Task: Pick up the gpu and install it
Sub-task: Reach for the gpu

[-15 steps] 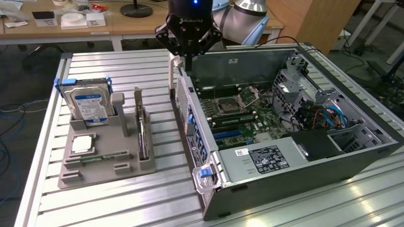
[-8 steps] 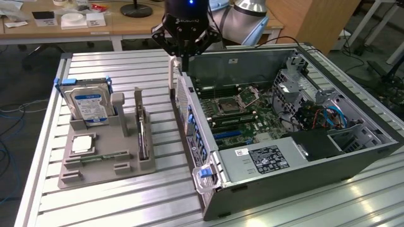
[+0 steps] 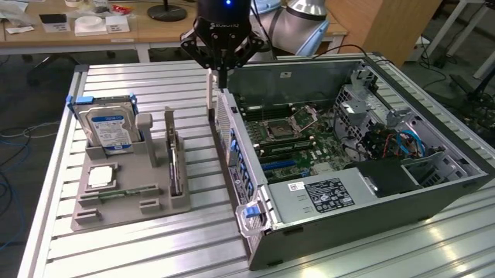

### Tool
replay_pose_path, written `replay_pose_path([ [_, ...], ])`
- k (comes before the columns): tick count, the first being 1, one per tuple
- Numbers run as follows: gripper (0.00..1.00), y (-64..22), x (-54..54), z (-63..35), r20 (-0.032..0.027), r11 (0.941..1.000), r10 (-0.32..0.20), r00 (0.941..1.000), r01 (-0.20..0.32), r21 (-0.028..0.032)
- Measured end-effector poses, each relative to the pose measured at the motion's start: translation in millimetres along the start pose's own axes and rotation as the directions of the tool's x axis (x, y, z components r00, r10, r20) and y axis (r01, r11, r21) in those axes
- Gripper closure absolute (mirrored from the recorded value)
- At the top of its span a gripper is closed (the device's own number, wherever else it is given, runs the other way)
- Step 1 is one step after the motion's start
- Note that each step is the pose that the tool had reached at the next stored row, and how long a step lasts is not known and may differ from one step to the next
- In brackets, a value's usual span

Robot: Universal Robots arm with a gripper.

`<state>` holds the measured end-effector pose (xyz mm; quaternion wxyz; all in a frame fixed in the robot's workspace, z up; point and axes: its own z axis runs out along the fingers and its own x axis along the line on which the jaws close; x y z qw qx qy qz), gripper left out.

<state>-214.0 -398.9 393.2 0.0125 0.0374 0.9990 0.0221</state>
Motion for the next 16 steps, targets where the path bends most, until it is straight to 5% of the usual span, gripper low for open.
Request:
replay_pose_path([
  [16, 0.89, -1.1, 14.2, -0.2, -0.0001, 1.0000, 0.000, 1.0000, 0.000, 0.0001],
])
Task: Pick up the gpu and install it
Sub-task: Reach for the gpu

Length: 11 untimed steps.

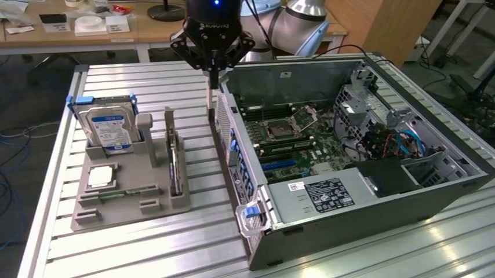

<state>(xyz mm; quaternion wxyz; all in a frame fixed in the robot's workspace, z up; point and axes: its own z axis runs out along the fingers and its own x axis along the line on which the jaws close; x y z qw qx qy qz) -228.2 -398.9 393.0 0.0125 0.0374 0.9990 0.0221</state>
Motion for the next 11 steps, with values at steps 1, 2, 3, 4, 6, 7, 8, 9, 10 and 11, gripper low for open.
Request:
replay_pose_path([
  [1, 0.89, -0.1, 1.0, 0.0, 0.0000, 1.0000, 0.000, 1.0000, 0.000, 0.0000],
  [2, 0.89, -0.1, 1.9, 0.0, 0.0001, 1.0000, 0.000, 1.0000, 0.000, 0.0000],
  [3, 0.89, -0.2, 2.8, 0.0, 0.0000, 1.0000, 0.000, 1.0000, 0.000, -0.0001],
  [4, 0.89, -0.3, 3.6, -0.1, 0.0000, 1.0000, 0.000, 1.0000, 0.000, 0.0000],
  [6, 0.89, -0.4, 5.4, -0.1, 0.0000, 1.0000, 0.000, 1.0000, 0.000, 0.0000],
  [7, 0.89, -0.5, 6.3, -0.1, 0.0000, 1.0000, 0.000, 1.0000, 0.000, 0.0000],
  [8, 0.89, -0.5, 7.2, -0.1, 0.0000, 1.0000, 0.000, 1.0000, 0.000, 0.0000],
  [9, 0.89, -0.6, 8.1, -0.1, 0.0000, 1.0000, 0.000, 1.0000, 0.000, -0.0001],
  [10, 0.89, -0.7, 9.1, -0.2, -0.0001, 1.0000, 0.000, 1.0000, 0.000, 0.0000],
  [11, 0.89, -0.8, 10.0, -0.1, 0.0000, 1.0000, 0.000, 1.0000, 0.000, 0.0000],
])
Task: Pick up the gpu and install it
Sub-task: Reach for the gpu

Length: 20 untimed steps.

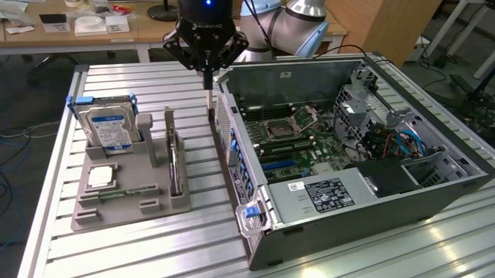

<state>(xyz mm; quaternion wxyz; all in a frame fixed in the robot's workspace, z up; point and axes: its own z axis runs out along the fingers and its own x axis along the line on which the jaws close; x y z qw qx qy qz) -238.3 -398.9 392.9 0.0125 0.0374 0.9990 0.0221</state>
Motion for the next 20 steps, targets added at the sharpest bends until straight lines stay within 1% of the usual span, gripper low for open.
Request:
replay_pose_path([
  [20, 0.89, -1.6, 21.0, -0.3, -0.0001, 1.0000, 0.000, 1.0000, 0.000, 0.0000],
])
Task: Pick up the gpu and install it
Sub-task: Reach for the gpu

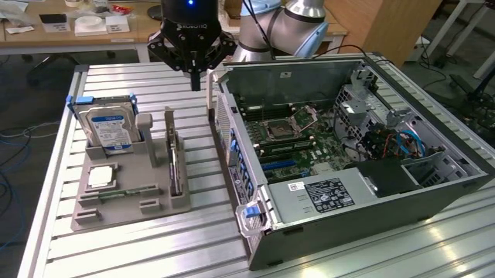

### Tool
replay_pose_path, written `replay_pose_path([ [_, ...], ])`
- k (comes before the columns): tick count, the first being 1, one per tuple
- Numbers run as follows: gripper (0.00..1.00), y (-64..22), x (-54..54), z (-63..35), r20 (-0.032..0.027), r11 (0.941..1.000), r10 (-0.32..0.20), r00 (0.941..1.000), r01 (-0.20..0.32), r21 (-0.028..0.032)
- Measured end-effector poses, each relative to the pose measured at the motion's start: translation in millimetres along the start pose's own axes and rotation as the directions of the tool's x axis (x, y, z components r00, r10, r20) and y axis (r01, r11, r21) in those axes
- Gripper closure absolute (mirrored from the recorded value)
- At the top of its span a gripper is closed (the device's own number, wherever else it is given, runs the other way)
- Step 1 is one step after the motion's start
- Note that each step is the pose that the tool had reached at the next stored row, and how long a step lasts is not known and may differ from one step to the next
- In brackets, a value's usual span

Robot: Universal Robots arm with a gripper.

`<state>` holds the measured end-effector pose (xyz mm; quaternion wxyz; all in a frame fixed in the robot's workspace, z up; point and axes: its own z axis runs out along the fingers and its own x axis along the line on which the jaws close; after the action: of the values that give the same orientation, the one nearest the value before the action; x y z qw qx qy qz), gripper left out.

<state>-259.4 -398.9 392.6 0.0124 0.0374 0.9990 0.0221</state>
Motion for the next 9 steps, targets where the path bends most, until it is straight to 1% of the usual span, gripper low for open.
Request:
replay_pose_path([
  [9, 0.89, -0.8, 10.0, -0.1, 0.0000, 1.0000, 0.000, 1.0000, 0.000, 0.0000],
])
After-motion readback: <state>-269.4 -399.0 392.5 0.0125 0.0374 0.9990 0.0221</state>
